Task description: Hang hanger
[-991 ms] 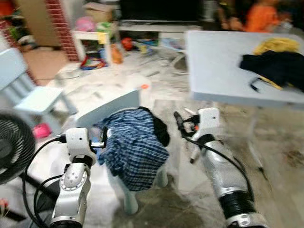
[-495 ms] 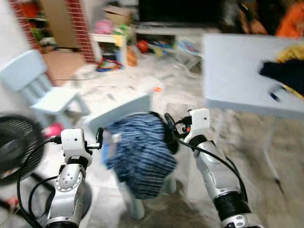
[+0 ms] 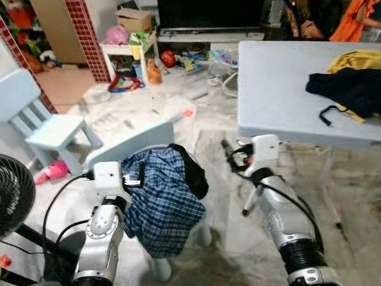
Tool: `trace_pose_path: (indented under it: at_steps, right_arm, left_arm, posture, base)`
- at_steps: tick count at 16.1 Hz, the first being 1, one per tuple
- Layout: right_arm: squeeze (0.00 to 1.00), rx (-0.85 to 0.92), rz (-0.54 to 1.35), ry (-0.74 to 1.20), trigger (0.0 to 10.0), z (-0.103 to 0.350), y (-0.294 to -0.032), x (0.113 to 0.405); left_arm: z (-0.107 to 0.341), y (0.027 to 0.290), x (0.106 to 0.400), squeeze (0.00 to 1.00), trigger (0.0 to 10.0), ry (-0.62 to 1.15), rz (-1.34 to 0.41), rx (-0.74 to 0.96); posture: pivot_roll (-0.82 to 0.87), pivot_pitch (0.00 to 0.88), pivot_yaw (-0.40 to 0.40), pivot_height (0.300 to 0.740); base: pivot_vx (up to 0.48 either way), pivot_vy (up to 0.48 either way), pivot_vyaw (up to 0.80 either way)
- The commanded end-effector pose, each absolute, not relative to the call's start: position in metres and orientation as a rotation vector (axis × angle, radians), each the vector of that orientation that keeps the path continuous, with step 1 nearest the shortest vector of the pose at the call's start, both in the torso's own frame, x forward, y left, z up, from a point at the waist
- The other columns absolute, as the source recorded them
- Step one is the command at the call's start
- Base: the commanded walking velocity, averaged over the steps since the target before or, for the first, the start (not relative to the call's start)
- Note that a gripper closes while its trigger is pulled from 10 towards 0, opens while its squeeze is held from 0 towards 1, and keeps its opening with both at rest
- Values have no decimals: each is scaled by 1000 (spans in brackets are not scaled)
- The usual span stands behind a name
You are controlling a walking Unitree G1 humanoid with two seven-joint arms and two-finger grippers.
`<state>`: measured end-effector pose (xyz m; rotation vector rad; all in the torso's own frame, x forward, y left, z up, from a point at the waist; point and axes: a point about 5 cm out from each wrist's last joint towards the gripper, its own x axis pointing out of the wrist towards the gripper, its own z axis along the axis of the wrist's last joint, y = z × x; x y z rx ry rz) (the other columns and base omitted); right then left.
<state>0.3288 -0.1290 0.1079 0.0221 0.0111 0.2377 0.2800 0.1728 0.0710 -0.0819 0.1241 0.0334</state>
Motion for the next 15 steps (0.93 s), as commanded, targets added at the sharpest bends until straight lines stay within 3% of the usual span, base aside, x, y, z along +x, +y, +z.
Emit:
trace_pose_path:
  at_steps: [1,8,15]
  right_arm:
    - [0,27,272,-3,10000,113,-118,331]
    - [0,-5,320,21,10000,111,-122,329]
    - [0,-43,384,-2,10000,116,-115,325]
  left_arm:
    - [68,184,279,0,10000,156,91,-101]
    - [39,201,259,0,10000,412,283,-345]
    - [21,206,257,0,10000,616,258,-392]
  posture:
    - [-23,0,14,740]
    - [-11,0,-2,740]
    - [-33,0,-15,740]
  base:
    - [0,0,0]
    - [0,0,0]
    - [0,0,0]
